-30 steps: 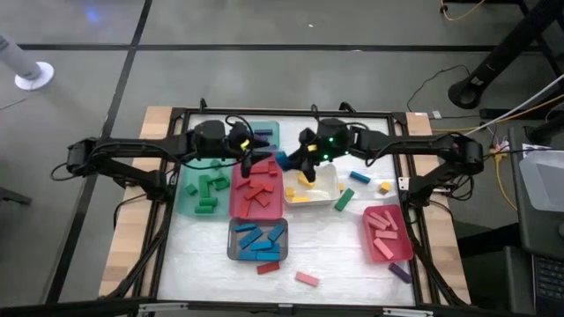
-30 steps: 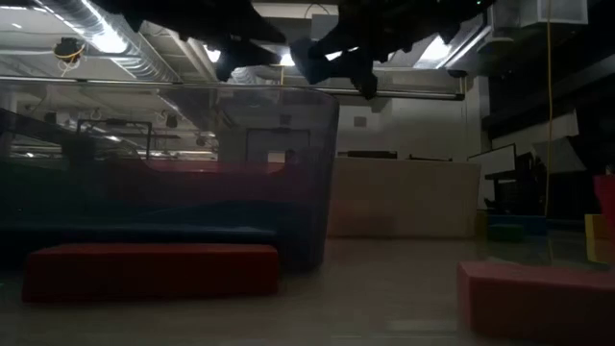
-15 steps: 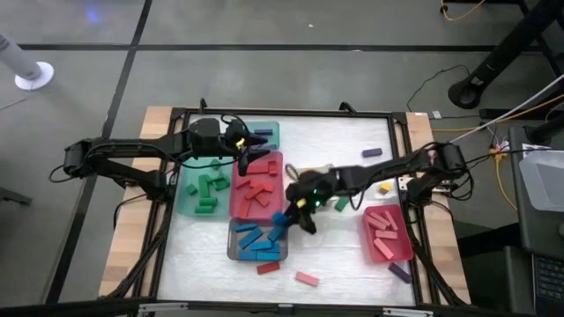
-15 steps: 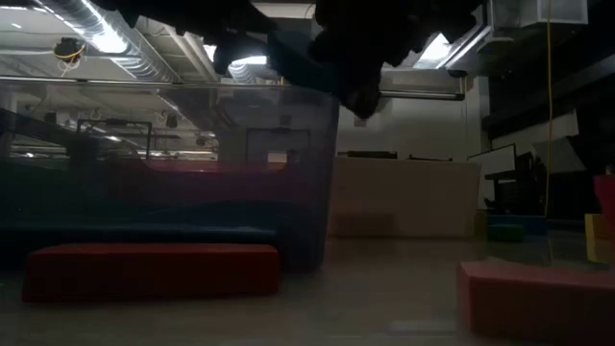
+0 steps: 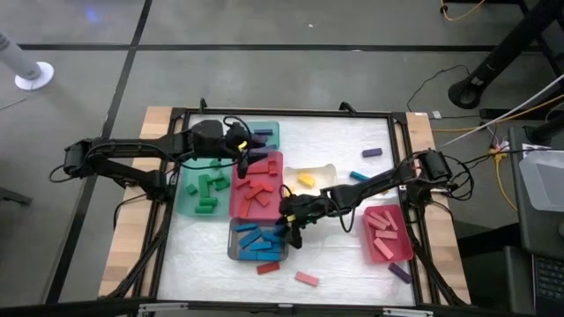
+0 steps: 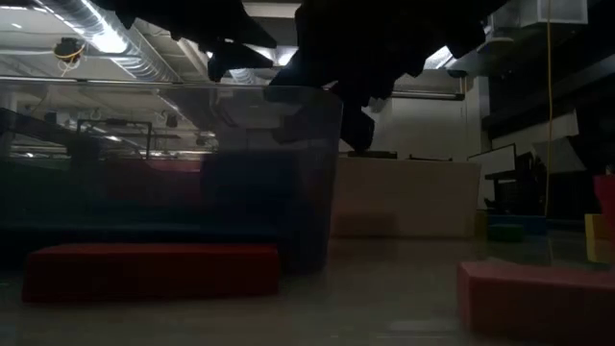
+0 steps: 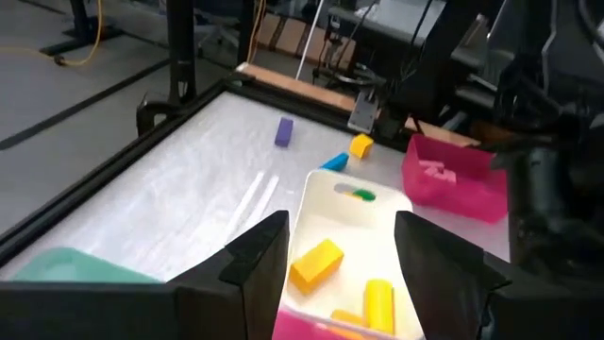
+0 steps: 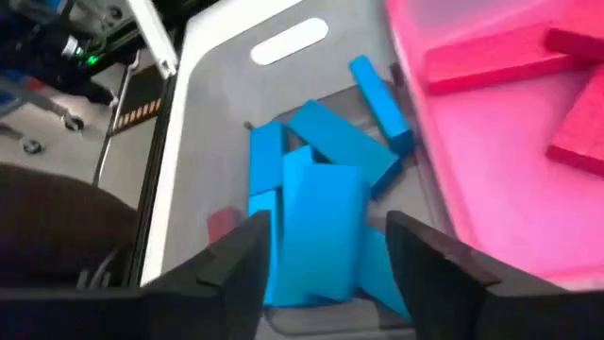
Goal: Sort blocks
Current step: Put the green block into the bottom green bin
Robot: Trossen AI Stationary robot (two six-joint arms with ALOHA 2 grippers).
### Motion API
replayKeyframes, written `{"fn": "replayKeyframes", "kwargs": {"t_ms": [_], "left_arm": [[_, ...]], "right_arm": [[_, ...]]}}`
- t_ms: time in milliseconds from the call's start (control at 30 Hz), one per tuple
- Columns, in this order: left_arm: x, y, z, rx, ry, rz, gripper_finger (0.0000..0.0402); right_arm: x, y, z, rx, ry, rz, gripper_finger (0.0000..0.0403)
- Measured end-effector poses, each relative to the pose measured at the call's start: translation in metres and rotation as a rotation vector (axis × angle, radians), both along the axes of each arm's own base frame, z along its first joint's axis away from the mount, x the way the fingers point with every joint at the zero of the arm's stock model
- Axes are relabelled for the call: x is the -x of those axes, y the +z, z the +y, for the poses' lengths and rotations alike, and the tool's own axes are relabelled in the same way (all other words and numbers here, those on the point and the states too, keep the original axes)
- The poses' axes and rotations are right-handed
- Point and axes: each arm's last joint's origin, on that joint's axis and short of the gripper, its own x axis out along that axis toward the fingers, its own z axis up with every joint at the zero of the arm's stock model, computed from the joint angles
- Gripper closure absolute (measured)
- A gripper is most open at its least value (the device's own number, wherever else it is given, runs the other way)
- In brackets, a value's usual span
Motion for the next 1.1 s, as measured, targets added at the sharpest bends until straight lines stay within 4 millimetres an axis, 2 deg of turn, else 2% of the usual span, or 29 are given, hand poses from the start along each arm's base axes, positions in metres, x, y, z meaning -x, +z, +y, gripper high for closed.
{"fn": "replayKeyframes", "kwargs": {"t_ms": [167,367,500,633,767,900,1000,1100], "left_arm": [[0.001,-0.004,0.0,0.006,-0.001,0.044,0.0219],[0.001,-0.004,0.0,-0.008,-0.006,0.05,0.0219],[0.001,-0.004,0.0,-0.034,-0.014,0.055,0.0219],[0.001,-0.004,0.0,-0.049,-0.019,0.058,0.0219],[0.001,-0.004,0.0,-0.05,-0.019,0.059,0.0219],[0.001,-0.004,0.0,-0.05,-0.02,0.059,0.0219],[0.002,-0.004,0.0,-0.077,-0.029,0.065,0.0219],[0.002,-0.004,0.0,-0.112,-0.041,0.072,0.0219]], "right_arm": [[-0.003,0.006,-0.005,-0.067,-0.013,0.008,0.0154],[-0.015,0.045,-0.02,-0.2,0.134,0.1,0.0145],[-0.013,0.075,-0.035,-0.259,0.147,0.295,0.0158],[0.003,0.102,-0.044,-0.245,0.085,0.535,0.0171],[0.022,0.121,-0.049,-0.217,-0.143,0.759,0.0179],[0.043,0.12,-0.047,-0.165,-0.482,0.995,0.018],[0.06,0.117,-0.043,-0.123,-0.64,1.163,0.018],[0.063,0.111,-0.04,-0.152,-0.671,1.143,0.018]]}}
